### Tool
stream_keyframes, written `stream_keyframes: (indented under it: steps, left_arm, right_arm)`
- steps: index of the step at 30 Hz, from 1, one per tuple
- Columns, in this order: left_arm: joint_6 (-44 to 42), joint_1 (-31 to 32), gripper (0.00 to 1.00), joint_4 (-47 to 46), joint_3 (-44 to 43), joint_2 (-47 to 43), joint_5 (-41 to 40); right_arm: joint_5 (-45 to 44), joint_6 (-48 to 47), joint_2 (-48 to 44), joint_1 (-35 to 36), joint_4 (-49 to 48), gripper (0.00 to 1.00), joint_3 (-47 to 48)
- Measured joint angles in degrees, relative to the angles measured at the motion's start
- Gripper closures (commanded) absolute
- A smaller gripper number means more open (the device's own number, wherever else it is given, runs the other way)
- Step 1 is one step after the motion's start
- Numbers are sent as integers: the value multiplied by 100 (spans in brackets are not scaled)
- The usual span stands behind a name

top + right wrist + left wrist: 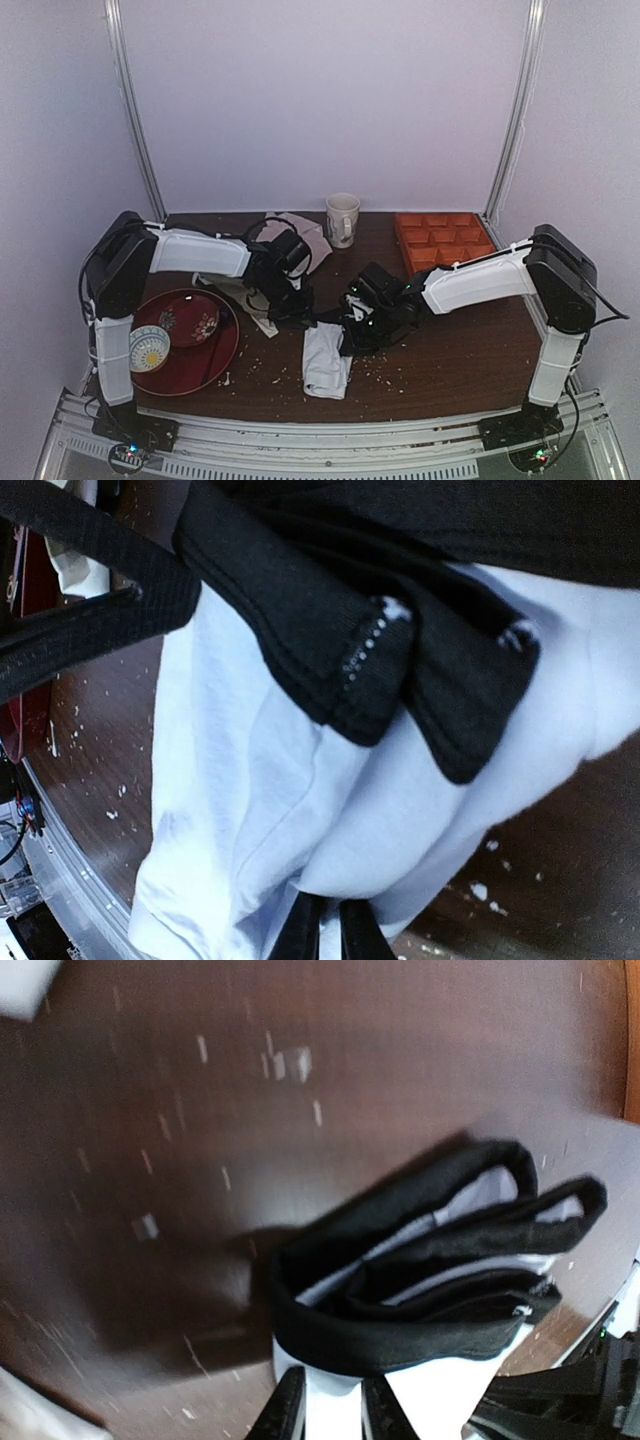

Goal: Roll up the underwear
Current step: Move the underwear to the center of the board.

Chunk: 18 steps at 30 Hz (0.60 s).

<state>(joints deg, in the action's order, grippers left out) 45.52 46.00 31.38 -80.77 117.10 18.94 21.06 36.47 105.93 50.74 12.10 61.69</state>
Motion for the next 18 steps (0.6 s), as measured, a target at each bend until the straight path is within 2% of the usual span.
stream_keyframes:
  steps: [8,13,18]
  left_arm:
    - [-468,-297,74,245,-765,560,-33]
    - [-739,-409,70,520,-1285,785,-72]
    - [-846,-455,66,671,-1338,575,-79]
  right_arm:
    - [22,-79,568,-417,-72,93,671]
    - [0,-227,669,-573,17,85,905]
    - [-26,-299,503,-560,28,79,763]
